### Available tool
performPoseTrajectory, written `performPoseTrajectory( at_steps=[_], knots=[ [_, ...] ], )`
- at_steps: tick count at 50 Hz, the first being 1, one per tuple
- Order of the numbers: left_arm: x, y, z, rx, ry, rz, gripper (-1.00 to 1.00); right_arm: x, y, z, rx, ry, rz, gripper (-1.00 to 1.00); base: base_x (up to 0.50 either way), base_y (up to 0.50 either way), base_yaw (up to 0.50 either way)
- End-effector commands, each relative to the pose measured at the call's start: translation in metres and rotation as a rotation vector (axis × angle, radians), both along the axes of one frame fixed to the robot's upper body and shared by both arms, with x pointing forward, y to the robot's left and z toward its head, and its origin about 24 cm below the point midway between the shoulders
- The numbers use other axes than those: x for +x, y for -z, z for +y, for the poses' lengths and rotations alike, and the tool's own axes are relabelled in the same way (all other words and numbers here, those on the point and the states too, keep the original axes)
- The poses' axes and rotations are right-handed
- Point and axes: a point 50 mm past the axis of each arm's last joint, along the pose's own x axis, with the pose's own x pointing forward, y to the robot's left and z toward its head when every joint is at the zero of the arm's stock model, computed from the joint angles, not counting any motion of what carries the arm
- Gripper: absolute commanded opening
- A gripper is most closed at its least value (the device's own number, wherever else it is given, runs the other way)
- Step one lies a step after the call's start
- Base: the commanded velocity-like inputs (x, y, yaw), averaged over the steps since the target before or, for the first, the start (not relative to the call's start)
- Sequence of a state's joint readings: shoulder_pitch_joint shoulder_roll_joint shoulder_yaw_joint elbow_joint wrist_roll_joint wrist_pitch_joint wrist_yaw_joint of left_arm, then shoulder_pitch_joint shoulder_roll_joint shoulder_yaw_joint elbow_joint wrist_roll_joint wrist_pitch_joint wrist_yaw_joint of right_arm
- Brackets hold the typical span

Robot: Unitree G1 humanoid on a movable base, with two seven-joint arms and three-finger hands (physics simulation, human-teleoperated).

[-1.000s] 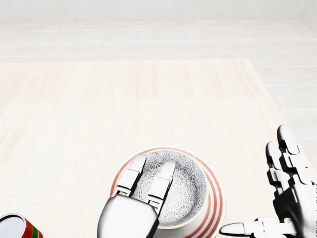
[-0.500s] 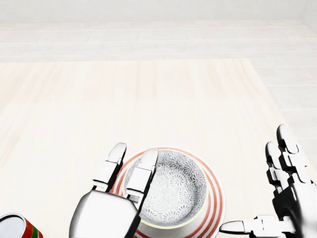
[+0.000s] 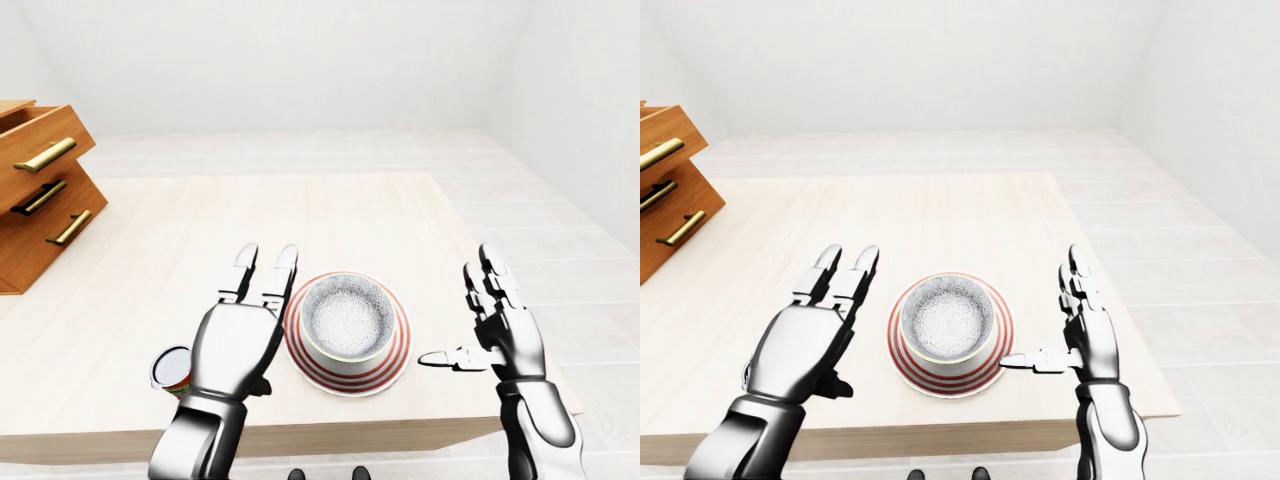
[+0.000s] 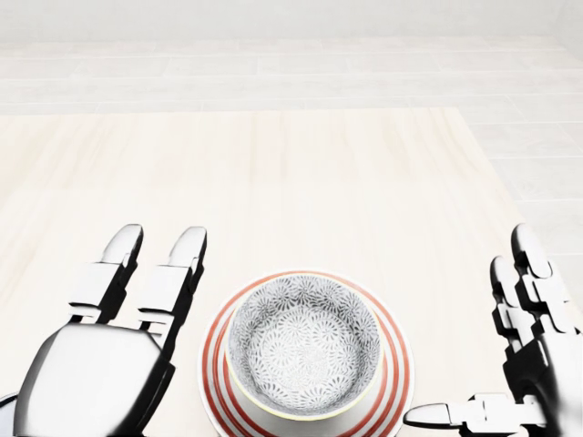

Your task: Put the bowl on the plate.

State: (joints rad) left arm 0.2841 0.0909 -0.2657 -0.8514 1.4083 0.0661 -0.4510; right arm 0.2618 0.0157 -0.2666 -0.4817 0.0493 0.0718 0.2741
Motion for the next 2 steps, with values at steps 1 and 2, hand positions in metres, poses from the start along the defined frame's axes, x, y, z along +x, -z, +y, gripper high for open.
performPoseTrajectory(
  at_steps=[1, 2],
  knots=[
    [-0.002, -0.0097, 0.0194, -0.021, -0.043, 0.007, 1.0, -0.002, -0.0044, -0.0004, -0.004, 0.004, -0.009, 1.0, 0.0, 0.0, 0.0],
    [-0.0014, -0.0094, 0.0209, -0.023, -0.047, 0.009, 1.0, -0.0021, -0.0045, -0.0006, -0.003, 0.005, -0.01, 1.0, 0.0, 0.0, 0.0]
  ],
)
